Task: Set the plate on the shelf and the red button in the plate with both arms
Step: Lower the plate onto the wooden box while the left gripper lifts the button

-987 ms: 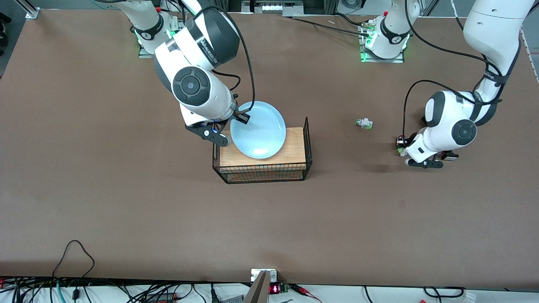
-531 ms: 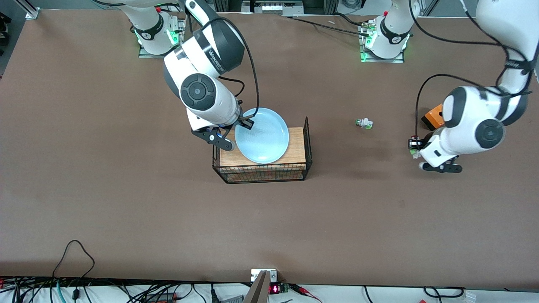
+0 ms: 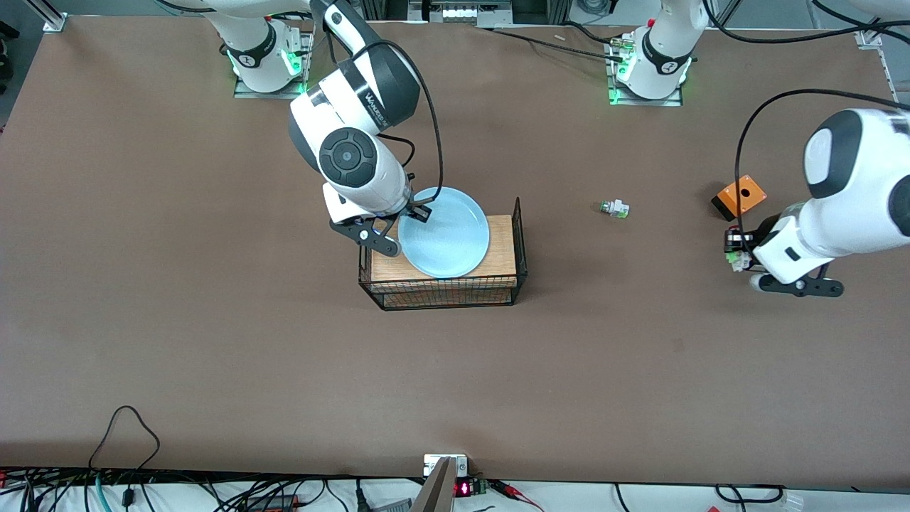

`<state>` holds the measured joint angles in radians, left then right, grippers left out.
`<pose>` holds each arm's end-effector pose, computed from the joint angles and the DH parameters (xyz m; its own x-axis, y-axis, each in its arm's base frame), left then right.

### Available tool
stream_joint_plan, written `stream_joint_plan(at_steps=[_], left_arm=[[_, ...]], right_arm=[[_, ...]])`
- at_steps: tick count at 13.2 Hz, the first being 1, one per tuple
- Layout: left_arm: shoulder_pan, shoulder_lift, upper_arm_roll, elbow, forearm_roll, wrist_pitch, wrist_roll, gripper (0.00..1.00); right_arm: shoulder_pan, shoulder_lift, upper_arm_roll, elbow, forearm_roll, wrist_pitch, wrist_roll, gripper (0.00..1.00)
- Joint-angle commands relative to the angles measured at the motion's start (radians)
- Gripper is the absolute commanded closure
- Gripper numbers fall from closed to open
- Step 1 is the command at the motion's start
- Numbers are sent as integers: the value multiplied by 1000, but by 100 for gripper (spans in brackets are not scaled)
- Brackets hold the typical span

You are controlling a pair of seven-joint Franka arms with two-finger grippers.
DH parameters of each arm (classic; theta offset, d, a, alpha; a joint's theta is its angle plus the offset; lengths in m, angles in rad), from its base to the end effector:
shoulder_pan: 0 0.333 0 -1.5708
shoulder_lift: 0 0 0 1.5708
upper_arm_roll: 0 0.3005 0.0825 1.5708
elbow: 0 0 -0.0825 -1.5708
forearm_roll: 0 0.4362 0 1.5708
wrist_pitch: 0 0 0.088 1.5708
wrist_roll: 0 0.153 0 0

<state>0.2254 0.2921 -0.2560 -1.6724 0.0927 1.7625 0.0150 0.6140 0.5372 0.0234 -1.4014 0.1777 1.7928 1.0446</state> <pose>0.6558 -0.0001 0.3438 0.9794 -0.0664 -0.1909 -0.0696 -0.9975 -0.0101 0.5718 0.4494 0.3072 0.8698 -0.4378 -0.2276 -0.4409 -0.8967 0.0400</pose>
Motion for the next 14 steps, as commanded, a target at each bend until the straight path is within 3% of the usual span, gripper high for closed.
stream_joint_plan(at_steps=[1,4,9,14], left_arm=[[3,9,-40,95,12,-83,17,100],[3,1,-85,169,10,-150,16,100],[3,-19,-166,172,10,-156,20,99],[2,-18,-233,172,4,-170,-22,100]], right_arm=[[10,6,-10,-11,-12,33,5,97],[12,20,-10,-11,-14,36,2,97],[3,40,-10,-10,-14,36,-6,90],[-8,40,-11,-4,2,39,-11,67]])
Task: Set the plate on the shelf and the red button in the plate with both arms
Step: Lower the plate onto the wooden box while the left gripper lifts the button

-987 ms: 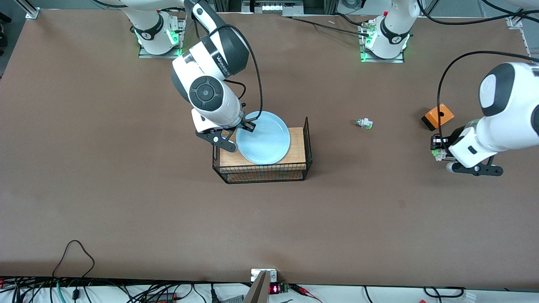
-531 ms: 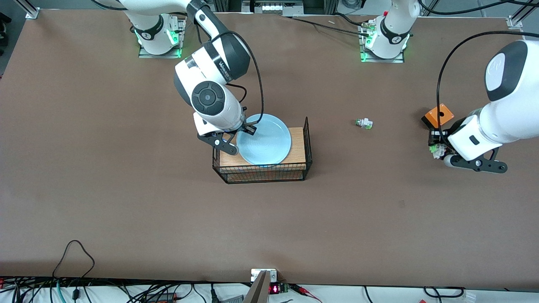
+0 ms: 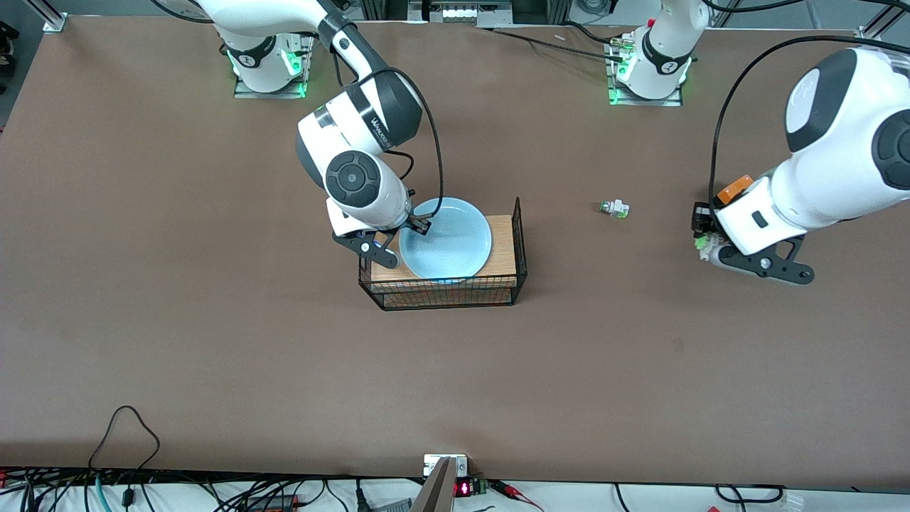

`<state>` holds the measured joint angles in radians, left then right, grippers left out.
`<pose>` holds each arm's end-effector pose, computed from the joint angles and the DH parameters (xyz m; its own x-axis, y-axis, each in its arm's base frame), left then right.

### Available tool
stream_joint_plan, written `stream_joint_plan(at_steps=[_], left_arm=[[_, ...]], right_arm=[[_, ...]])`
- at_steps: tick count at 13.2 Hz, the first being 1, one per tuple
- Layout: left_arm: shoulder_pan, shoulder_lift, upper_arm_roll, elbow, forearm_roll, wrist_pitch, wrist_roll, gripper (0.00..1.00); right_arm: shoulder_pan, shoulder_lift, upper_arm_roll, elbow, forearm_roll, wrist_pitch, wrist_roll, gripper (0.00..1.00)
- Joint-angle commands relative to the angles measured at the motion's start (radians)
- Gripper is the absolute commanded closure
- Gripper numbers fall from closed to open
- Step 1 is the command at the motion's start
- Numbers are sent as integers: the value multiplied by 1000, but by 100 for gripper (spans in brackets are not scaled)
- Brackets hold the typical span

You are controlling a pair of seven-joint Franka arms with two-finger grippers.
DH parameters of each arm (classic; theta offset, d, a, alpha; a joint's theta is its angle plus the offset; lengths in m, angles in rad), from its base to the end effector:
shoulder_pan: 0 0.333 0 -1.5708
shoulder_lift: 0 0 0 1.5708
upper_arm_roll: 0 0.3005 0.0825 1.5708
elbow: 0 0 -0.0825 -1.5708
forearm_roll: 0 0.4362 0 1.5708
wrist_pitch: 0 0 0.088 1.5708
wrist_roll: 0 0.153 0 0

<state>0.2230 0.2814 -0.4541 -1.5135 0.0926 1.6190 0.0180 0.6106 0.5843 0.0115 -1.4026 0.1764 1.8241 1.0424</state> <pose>0.6540 -0.1165 0.4325 0.9569 -0.2509 -0.1461 -0.2486 -0.9680 0.0339 0.5808 0.4424 0.2740 0.8605 -0.4557 -0.2276 -0.4549 -0.8886 0.0592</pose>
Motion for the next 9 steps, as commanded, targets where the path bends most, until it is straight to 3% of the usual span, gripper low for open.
stream_joint_plan(at_steps=[1,4,9], left_arm=[[4,-5,-61,12,4,-28,-64,100],[-1,2,-135,9,4,-62,-211,100],[-42,25,-239,12,-14,-65,-406,100]], right_arm=[[-5,-8,1,1,5,7,-7,63],[-6,-8,-1,22,8,33,8,47],[-12,-14,-7,86,129,81,5,39]])
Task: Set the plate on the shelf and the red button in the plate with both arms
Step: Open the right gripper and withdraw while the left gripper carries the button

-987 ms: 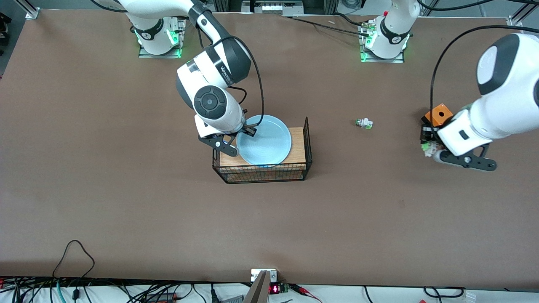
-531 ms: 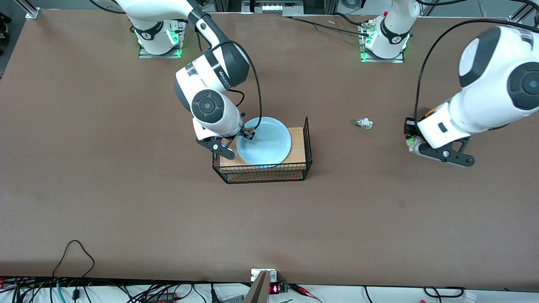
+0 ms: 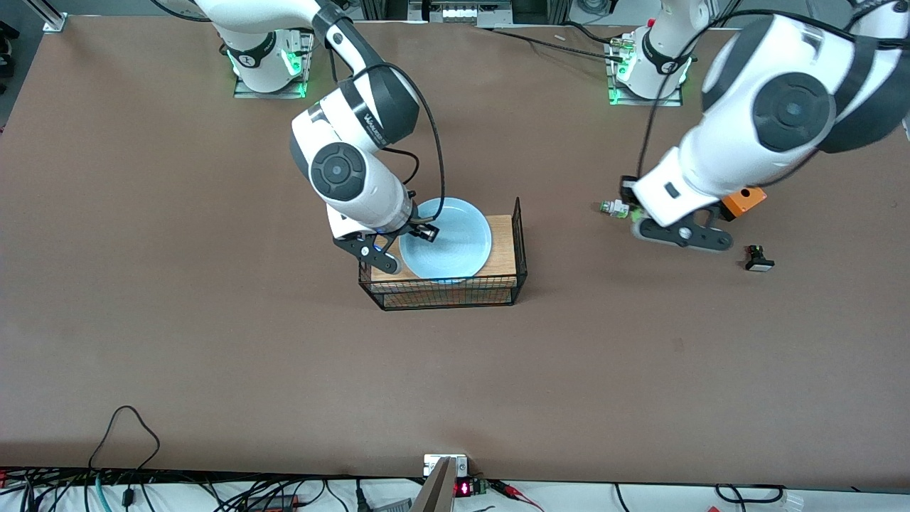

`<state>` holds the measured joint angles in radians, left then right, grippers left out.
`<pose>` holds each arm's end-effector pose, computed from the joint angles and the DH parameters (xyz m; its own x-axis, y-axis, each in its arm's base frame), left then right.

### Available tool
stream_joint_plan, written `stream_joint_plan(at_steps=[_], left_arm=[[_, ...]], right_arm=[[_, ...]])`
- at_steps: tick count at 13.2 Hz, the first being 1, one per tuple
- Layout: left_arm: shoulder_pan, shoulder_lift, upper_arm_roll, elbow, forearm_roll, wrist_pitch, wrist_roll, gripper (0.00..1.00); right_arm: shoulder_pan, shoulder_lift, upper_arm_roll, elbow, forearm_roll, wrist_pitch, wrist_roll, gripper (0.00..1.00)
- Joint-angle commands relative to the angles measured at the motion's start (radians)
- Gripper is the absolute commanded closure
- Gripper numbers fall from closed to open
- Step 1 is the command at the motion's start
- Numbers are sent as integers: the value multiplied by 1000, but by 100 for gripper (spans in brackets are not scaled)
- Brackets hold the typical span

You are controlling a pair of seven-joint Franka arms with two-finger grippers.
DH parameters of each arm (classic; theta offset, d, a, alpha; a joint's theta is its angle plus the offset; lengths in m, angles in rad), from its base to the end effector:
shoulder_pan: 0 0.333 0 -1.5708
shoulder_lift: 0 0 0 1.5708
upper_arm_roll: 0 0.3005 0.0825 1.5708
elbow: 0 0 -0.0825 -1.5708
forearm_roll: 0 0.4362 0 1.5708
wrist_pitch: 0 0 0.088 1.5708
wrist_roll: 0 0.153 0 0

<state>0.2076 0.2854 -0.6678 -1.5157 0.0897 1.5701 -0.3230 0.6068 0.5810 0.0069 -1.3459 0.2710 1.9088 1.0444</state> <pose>0.6045 -0.2475 0.4449 0.9723 -0.1397 -0.1874 -0.1368 -0.9902 0.0287 0.6025 0.4612 0.3137 0.8474 -0.4761 -0.2350 -0.5087 -0.8549 -0.1022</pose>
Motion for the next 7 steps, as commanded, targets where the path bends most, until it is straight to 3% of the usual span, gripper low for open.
stream_joint_plan(at_steps=[1,4,6,7], left_arm=[[-52,26,-26,14,-42,-10,-105,100],[-174,72,-21,44,-67,1,-250,100],[-209,122,-21,87,-65,2,-298,100],[-226,145,-21,112,-65,4,-309,100]], right_arm=[[-16,-12,-2,30,36,-2,-6,33],[-54,-47,-2,30,24,-8,-56,17],[-105,-76,-4,30,7,-17,-202,1],[-140,-92,-2,28,5,-45,-268,0]])
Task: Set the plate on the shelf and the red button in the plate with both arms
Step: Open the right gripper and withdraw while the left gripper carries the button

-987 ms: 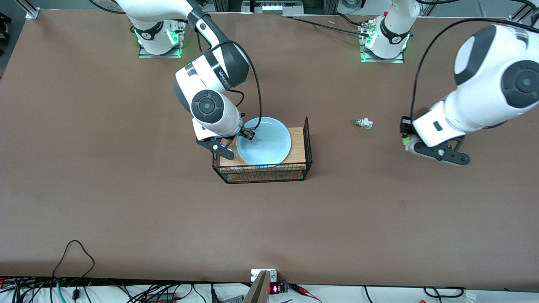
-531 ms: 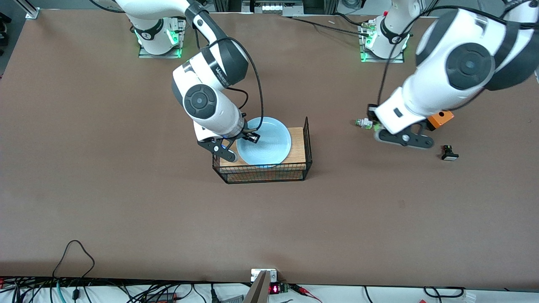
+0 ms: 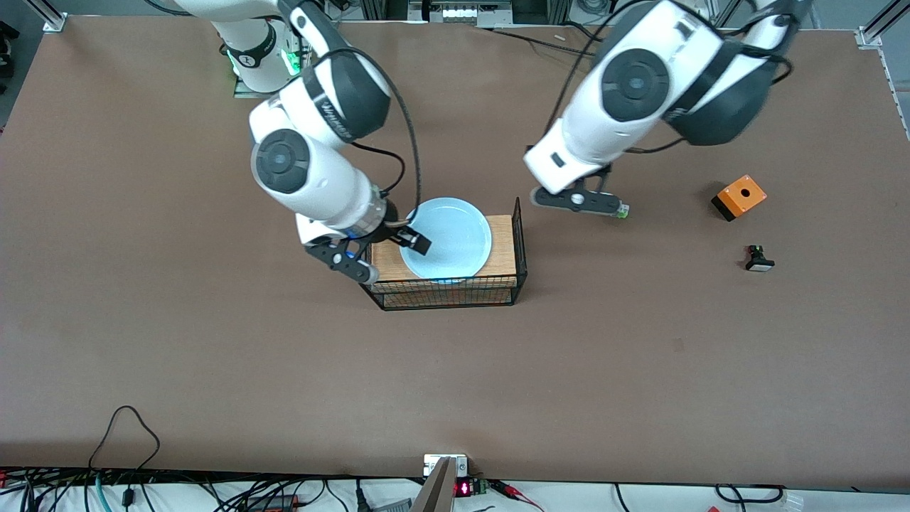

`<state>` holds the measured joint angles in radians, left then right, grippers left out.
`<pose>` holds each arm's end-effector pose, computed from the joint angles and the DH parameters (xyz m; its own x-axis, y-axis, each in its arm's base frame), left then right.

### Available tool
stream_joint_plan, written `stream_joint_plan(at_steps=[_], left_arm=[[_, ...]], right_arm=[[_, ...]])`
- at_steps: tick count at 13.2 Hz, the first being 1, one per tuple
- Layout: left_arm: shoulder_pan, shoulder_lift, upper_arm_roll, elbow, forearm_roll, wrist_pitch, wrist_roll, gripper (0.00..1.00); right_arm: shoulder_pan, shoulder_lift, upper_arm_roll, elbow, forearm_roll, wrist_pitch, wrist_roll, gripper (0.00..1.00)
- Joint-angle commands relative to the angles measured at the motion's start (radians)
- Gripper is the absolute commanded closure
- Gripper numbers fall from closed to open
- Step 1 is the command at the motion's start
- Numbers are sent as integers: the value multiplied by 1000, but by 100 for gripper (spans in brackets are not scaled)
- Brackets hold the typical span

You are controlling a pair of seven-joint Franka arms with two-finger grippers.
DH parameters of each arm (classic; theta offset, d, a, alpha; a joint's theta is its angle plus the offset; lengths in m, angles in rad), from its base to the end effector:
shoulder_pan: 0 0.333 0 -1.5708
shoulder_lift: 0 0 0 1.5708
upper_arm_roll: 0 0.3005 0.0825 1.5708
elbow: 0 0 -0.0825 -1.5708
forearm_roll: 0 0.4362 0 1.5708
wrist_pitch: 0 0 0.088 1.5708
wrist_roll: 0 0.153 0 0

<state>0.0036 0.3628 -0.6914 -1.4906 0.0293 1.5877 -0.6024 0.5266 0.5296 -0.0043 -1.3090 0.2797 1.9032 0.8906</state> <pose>0.5428 -0.3856 0.4205 0.9616 -0.0826 -0.2618 -0.0690 -0.9958 0.0606 0.6462 0.4095 0.3721 0.8944 -0.4128 -0.1723 -0.4426 -0.8725 -0.2070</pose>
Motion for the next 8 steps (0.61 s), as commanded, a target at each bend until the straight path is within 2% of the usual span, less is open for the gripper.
stream_joint_plan(at_steps=[1,4,6,8], left_arm=[[-49,96,6,116,-3,-3,-51,100],[-108,152,12,144,7,79,-97,100],[-122,189,12,160,36,141,-117,100],[-148,237,13,211,58,149,-122,100]], right_arm=[[-92,-46,7,-7,-2,-79,-175,0],[-167,-83,3,-7,-22,-168,-323,0],[-209,-109,1,-7,-85,-241,-390,0],[-227,-138,0,-7,-158,-291,-491,0]])
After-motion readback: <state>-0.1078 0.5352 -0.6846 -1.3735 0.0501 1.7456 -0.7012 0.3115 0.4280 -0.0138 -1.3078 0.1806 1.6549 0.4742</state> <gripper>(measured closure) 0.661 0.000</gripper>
